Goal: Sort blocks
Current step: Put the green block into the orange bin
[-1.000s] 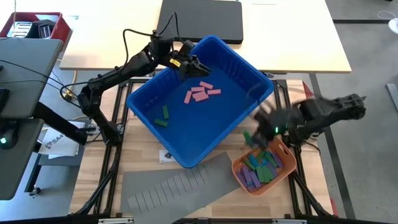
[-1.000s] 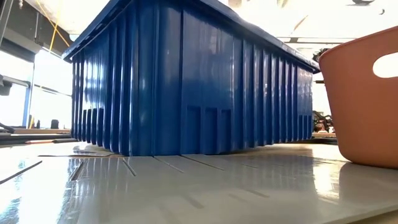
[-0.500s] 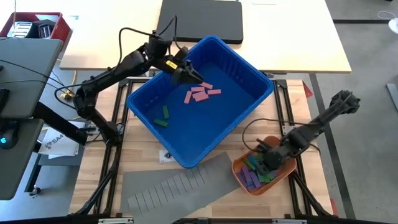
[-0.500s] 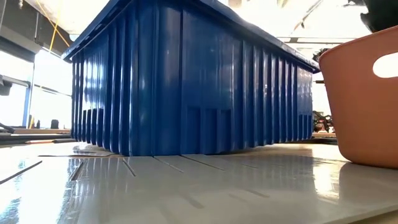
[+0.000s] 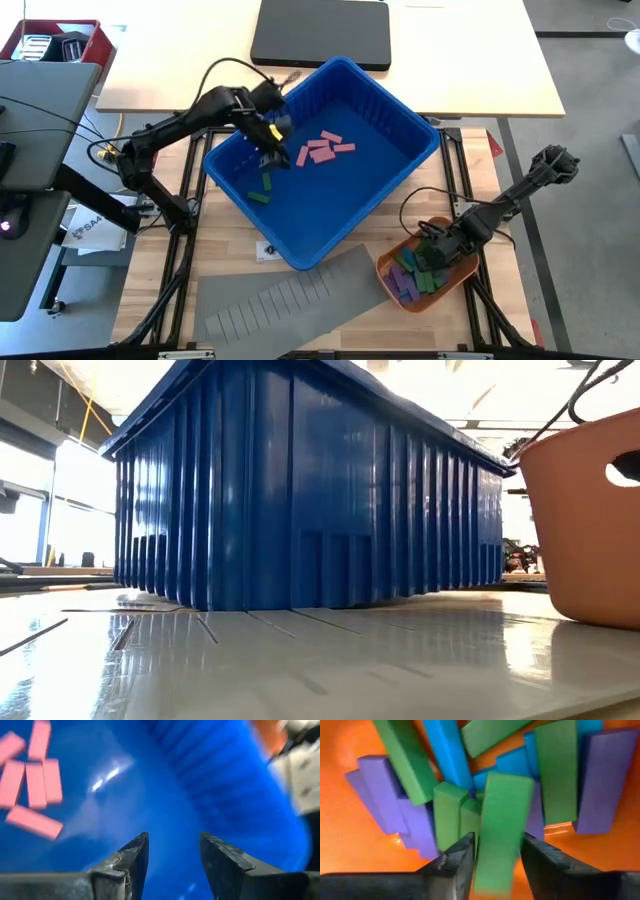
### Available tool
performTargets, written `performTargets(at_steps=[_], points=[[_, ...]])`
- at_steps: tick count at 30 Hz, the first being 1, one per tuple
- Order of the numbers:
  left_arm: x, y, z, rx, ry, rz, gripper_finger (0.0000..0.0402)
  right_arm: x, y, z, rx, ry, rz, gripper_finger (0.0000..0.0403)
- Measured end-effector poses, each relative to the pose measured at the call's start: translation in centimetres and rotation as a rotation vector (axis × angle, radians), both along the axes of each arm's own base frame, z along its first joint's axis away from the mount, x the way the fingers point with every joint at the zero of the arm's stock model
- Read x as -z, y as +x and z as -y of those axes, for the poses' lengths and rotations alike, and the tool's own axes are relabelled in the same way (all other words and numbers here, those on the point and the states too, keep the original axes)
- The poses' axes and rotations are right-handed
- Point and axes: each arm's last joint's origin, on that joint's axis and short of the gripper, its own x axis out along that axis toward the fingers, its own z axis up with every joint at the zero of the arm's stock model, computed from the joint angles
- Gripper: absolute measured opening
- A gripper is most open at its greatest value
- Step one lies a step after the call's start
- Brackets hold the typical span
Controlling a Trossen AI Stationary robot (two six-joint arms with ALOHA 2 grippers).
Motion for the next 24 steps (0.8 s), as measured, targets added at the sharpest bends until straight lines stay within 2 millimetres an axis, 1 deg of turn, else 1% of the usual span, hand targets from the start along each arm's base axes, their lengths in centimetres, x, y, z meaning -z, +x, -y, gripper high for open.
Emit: performTargets(at_steps=[3,6,9,13,15,17,20,24], points=[[1.5,-0.3,0.2,0.059,0.008,-0.065,0.0154,0.1,-0.2,0.2,-0.006,-0.018,-0.022,0.0164],[3.3,-0.4,0.5,0.092,-0.010,-0.113,0.0147,0.1,-0.2,0.2,-0.007,-0.018,-0.022,0.0169],[5.1,-0.6,0.5,0.050,-0.034,-0.195,0.0142,-0.3,-0.2,0.1,0.013,-0.015,-0.036,0.0170],[6.8,-0.9,0.5,-0.105,-0.081,-0.311,0.0140,-2.9,0.3,0.0,0.057,-0.044,0.002,0.0169],[7.5,-1.1,0.5,-0.221,-0.142,-0.364,0.0140,-4.5,0.5,0.0,0.073,-0.089,0.052,0.0167],[8.4,-1.2,0.3,-0.377,-0.214,-0.431,0.0140,-6.1,0.6,0.2,0.095,-0.150,0.095,0.0167],[10.4,-1.4,-0.4,-0.547,-0.310,-0.528,0.0147,-8.2,0.5,0.8,0.142,-0.254,0.146,0.0167],[13.3,-1.1,-1.3,-0.684,-0.376,-0.643,0.0169,-10.1,0.0,1.6,0.193,-0.398,0.183,0.0167]])
